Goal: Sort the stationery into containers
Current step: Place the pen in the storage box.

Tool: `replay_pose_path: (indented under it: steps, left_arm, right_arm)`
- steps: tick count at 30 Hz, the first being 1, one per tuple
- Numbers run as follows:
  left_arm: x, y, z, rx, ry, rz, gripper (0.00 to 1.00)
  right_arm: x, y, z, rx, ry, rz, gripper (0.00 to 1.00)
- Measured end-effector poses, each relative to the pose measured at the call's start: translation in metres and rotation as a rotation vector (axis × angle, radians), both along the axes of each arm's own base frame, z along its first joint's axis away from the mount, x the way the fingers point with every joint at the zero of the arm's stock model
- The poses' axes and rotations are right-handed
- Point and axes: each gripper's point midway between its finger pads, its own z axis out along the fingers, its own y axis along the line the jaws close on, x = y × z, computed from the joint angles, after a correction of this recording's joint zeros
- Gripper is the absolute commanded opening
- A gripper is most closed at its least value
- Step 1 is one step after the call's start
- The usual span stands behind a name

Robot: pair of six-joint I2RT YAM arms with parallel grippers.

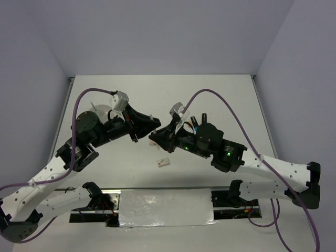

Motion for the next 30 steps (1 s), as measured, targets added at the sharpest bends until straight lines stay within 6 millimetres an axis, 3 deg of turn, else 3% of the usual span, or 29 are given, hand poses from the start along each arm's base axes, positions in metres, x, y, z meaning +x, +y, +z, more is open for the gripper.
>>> replay_pose_path:
  steps: [2, 3, 4, 6, 10, 15, 17, 19, 23, 26, 30]
  left_arm:
    - [0.000, 0.000, 0.000, 0.004, 0.000, 0.002, 0.00]
    - [0.001, 0.000, 0.000, 0.007, 0.000, 0.006, 0.00]
    - [0.003, 0.001, -0.001, 0.010, 0.003, 0.018, 0.00]
    - [0.012, 0.006, -0.005, 0.032, 0.021, 0.076, 0.00]
    - [0.057, 0.035, -0.021, 0.092, 0.081, 0.374, 0.00]
    - [0.130, 0.099, -0.056, 0.212, 0.159, 0.908, 0.00]
    - [0.155, 0.128, -0.076, 0.273, 0.188, 1.079, 0.00]
    - [0.178, 0.169, -0.096, 0.313, 0.217, 1.259, 0.00]
    - [0.197, 0.257, -0.125, 0.356, 0.252, 1.594, 0.00]
    - [0.207, 0.288, -0.129, 0.354, 0.236, 1.716, 0.00]
    - [0.216, 0.303, -0.138, 0.357, 0.219, 1.777, 0.00]
  right_arm:
    - [0.001, -0.001, 0.000, -0.005, -0.010, -0.004, 0.15]
    - [0.002, -0.001, 0.000, -0.007, -0.012, -0.008, 0.32]
    - [0.003, -0.001, 0.000, -0.007, -0.013, -0.015, 0.99]
    - [0.008, -0.005, -0.001, -0.012, -0.015, -0.049, 1.00]
    - [0.021, -0.028, -0.011, -0.009, -0.002, -0.176, 1.00]
    - [0.033, -0.084, -0.037, 0.040, 0.058, -0.365, 1.00]
    - [0.034, -0.098, -0.043, 0.065, 0.076, -0.402, 1.00]
    - [0.033, -0.104, -0.048, 0.080, 0.093, -0.415, 1.00]
    - [0.028, -0.113, -0.060, 0.107, 0.122, -0.417, 1.00]
    - [0.023, -0.117, -0.074, 0.101, 0.144, -0.407, 1.00]
    - [0.018, -0.119, -0.086, 0.103, 0.164, -0.390, 1.00]
